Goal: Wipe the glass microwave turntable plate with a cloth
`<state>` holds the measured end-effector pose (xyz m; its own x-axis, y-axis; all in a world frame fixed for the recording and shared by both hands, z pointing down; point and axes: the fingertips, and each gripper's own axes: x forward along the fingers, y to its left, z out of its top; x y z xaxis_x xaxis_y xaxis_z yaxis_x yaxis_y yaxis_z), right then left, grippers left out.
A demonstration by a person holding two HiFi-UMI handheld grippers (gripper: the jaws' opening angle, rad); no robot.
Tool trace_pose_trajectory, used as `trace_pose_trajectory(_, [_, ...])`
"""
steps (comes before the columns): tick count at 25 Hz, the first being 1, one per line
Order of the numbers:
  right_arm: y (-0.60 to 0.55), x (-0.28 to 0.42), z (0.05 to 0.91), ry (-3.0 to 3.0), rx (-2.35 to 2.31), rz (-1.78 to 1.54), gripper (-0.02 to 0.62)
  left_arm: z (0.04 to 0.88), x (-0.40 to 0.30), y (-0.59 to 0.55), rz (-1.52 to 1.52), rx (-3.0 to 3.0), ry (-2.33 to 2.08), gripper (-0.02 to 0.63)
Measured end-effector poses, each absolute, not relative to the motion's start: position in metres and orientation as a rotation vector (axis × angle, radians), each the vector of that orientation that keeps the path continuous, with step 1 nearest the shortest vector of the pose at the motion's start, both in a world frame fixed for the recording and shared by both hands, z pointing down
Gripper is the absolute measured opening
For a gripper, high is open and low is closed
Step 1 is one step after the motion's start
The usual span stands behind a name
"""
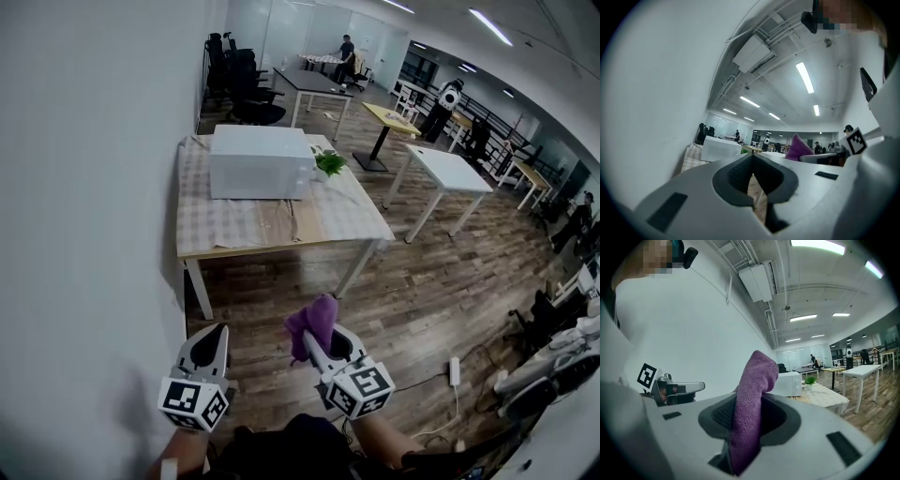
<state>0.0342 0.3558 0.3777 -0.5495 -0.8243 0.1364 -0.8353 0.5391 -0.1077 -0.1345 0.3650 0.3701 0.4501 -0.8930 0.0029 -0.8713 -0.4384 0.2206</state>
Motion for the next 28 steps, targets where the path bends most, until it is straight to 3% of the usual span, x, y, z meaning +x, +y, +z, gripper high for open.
trace_pose_trajectory(15, [0.288, 0.015, 0.377, -2.767, 1.397, 0.250, 0.127, 0.386, -0.157, 0.309, -0.057, 2.497, -1.642, 0.003])
trace_pose_trajectory(28, [0.167, 0.041, 0.380, -2.806, 1.328, 0.242, 0.127, 0.393, -0.128, 0.195, -0.024, 2.440, -1.692, 0.003])
